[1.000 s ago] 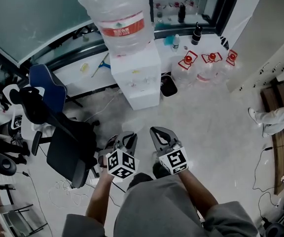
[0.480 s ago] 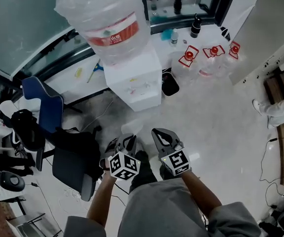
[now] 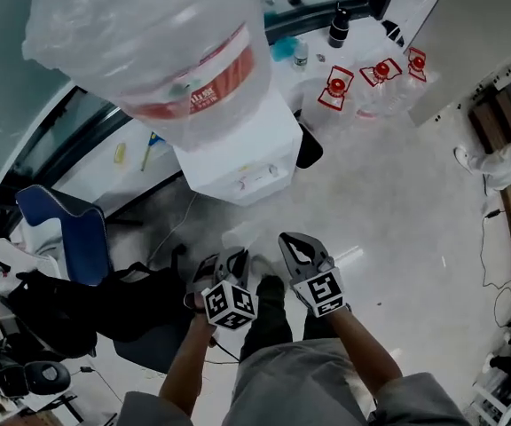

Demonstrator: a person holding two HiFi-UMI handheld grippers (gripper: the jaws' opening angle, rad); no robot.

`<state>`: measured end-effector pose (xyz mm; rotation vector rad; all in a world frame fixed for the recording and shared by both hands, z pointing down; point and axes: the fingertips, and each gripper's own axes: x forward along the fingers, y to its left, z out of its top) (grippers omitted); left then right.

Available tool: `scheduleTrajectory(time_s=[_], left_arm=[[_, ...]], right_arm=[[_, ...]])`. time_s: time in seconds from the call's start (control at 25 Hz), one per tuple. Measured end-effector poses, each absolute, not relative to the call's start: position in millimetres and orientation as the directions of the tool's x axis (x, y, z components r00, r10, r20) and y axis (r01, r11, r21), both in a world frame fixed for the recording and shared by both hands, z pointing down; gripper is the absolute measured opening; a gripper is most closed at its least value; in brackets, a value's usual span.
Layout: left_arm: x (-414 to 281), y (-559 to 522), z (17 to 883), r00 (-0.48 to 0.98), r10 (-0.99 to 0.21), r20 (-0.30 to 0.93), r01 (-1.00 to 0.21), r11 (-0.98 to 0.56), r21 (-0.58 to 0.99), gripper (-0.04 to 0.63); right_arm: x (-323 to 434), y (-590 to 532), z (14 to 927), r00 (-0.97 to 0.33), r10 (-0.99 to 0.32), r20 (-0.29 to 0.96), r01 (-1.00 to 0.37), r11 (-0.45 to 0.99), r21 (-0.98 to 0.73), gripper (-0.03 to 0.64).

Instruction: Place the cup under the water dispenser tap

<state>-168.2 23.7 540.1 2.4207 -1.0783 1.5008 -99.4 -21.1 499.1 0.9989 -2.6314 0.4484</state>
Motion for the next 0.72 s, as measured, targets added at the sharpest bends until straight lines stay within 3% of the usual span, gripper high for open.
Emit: scheduleTrajectory(time_s=[0.72], left_arm=[[-183,-36,683,0.231,-0.436,0.870,-0.453,-0.839,-0.301,0.020]], right_arm=[[-104,-51,624,-0.653,-0.610,0.448,-0.743,0.629,-0.228,0.011]])
